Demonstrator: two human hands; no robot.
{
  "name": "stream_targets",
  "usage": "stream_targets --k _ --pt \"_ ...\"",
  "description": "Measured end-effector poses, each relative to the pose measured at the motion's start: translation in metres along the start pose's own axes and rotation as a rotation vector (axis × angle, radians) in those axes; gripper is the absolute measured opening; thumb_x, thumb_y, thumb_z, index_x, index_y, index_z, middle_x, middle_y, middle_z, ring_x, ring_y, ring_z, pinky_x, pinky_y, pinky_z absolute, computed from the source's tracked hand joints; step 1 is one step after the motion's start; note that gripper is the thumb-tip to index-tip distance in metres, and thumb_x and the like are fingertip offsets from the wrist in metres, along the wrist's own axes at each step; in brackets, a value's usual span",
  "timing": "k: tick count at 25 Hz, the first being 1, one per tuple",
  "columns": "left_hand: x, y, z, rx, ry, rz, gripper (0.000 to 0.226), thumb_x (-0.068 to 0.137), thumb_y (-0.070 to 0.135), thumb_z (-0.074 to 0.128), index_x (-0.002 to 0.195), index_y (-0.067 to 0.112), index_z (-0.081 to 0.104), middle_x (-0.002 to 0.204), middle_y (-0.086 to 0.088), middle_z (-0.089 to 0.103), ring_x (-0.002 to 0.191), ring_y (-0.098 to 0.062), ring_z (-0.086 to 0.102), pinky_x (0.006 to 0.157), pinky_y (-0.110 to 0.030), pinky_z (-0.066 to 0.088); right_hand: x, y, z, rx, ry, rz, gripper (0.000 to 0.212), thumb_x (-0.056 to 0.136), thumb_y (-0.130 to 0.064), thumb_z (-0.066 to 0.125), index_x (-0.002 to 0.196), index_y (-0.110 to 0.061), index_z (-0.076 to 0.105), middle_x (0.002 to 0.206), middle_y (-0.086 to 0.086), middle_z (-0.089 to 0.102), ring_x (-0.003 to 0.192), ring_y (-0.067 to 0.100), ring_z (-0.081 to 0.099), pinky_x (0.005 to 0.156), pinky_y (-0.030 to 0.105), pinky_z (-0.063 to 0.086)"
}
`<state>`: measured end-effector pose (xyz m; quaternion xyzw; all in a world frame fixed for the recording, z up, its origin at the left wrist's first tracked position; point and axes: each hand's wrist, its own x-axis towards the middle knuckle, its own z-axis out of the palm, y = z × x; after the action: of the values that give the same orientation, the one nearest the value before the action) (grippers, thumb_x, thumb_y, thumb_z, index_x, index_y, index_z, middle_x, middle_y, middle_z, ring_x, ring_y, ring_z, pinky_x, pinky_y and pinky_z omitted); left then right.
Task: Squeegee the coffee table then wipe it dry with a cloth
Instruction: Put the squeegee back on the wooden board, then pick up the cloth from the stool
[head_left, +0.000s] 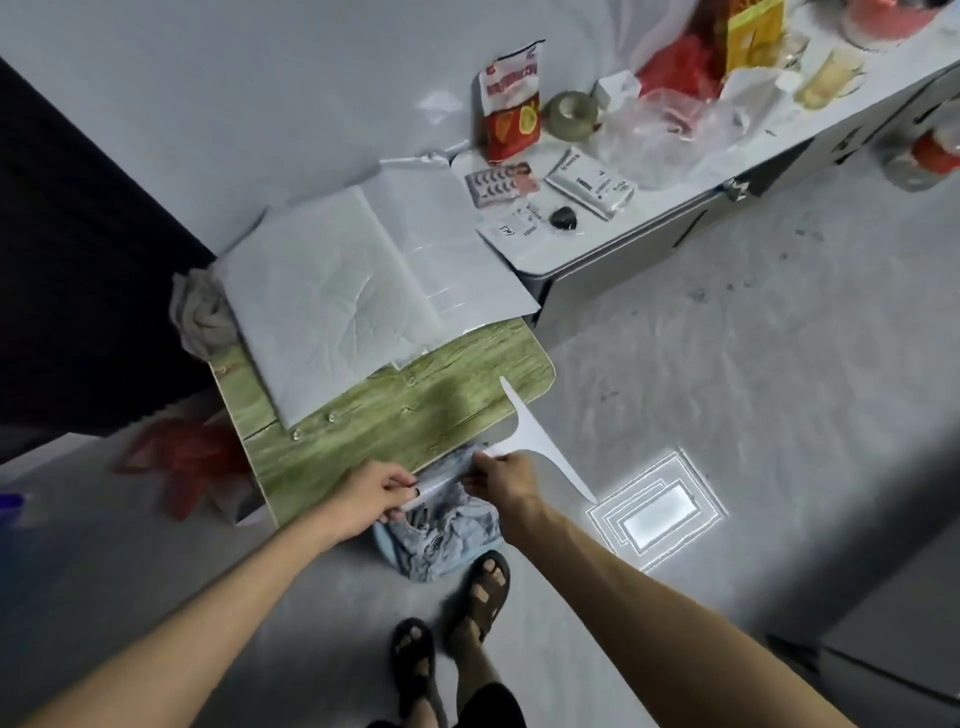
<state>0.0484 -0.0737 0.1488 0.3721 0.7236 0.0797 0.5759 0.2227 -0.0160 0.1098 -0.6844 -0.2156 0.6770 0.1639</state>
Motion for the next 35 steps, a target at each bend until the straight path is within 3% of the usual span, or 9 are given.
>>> stream_targets --k 4,9,12,16,20,23,27,30,35 --pt "0.104 -0.03 -0.009 -0.06 0.137 -0.026 0.016 0.091 0.003 0.06 0.106 0.004 0.065 0.082 0.0 0.065 0.062 -0.013 0.06 0.054 -0.016 0.047 0.125 -0.01 0.042 -0.09 -0.003 -0.039 0.015 0.092 -0.003 0.059 0.086 0.011 0.061 0.064 0.016 0.062 0.049 0.021 0.06 0.052 0.03 0.053" --pt "0.194 -0.069 -0.013 -0.041 0.247 -0.01 0.018 0.092 0.009 0.06 0.109 0.006 0.066 0.089 -0.005 0.069 0.072 -0.019 0.064 0.071 -0.031 0.051 0.225 0.0 0.089 -0.213 0.036 -0.126 0.02 0.079 -0.005 0.058 0.061 0.001 0.063 0.066 0.018 0.067 0.059 0.029 0.064 0.06 0.044 0.057" --pt "0.222 -0.094 -0.016 0.022 0.301 -0.038 0.024 0.094 0.009 0.057 0.116 0.011 0.065 0.103 -0.006 0.071 0.081 -0.019 0.066 0.082 -0.034 0.052 0.249 0.013 0.111 -0.268 0.097 -0.154 0.019 0.081 -0.009 0.055 0.077 0.002 0.07 0.073 0.015 0.071 0.064 0.027 0.07 0.052 0.031 0.058" --pt "0.226 -0.106 -0.016 0.12 0.366 -0.022 0.03 0.093 0.008 0.057 0.121 0.017 0.063 0.11 -0.006 0.071 0.082 -0.021 0.067 0.075 -0.031 0.054 0.256 0.018 0.122 -0.313 0.074 -0.199 0.019 0.086 -0.017 0.058 0.084 -0.001 0.066 0.081 0.014 0.072 0.068 0.025 0.07 0.061 0.033 0.059" --pt "0.207 -0.103 -0.023 0.233 0.41 0.013 0.04 0.091 0.008 0.06 0.129 0.021 0.056 0.097 0.001 0.066 0.051 -0.012 0.053 0.044 -0.021 0.042 0.226 0.008 0.09 -0.11 -0.082 -0.19 0.015 0.09 -0.011 0.066 0.077 -0.004 0.063 0.073 0.011 0.064 0.065 0.022 0.063 0.065 0.031 0.057" --pt "0.187 -0.103 -0.024 0.23 0.441 0.04 0.029 0.091 0.009 0.06 0.118 0.018 0.06 0.104 0.008 0.062 0.066 -0.013 0.062 0.052 -0.015 0.045 0.209 0.029 0.033 -0.293 -0.065 -0.15 0.016 0.089 -0.01 0.067 0.097 0.004 0.066 0.08 0.012 0.067 0.069 0.021 0.065 0.071 0.033 0.06" --pt "0.178 -0.125 0.027 0.32 0.198 0.128 0.02 0.091 0.011 0.061 0.11 0.018 0.063 0.105 0.004 0.07 0.079 -0.012 0.068 0.068 -0.024 0.058 0.222 0.098 -0.004 -0.933 0.012 -0.104 0.033 0.088 -0.026 0.068 0.115 -0.006 0.066 0.114 0.012 0.069 0.093 0.025 0.066 0.085 0.039 0.055" --pt "0.191 -0.155 0.065 0.409 -0.062 0.001 0.024 0.091 0.019 0.06 0.115 0.018 0.061 0.109 -0.004 0.068 0.095 -0.021 0.065 0.084 -0.039 0.057 0.269 0.118 0.012 -1.007 0.059 -0.235 0.062 0.088 -0.034 0.067 0.14 -0.01 0.042 0.136 0.013 0.055 0.111 0.034 0.059 0.084 0.037 0.05" --pt "0.213 -0.185 0.08 0.404 -0.091 -0.093 0.031 0.09 0.021 0.062 0.121 0.015 0.059 0.116 -0.01 0.067 0.101 -0.026 0.064 0.087 -0.039 0.054 0.318 0.142 0.04 -1.023 0.104 -0.226 0.028 0.092 -0.02 0.054 0.111 -0.002 0.063 0.093 0.013 0.067 0.079 0.029 0.064 0.065 0.034 0.049"
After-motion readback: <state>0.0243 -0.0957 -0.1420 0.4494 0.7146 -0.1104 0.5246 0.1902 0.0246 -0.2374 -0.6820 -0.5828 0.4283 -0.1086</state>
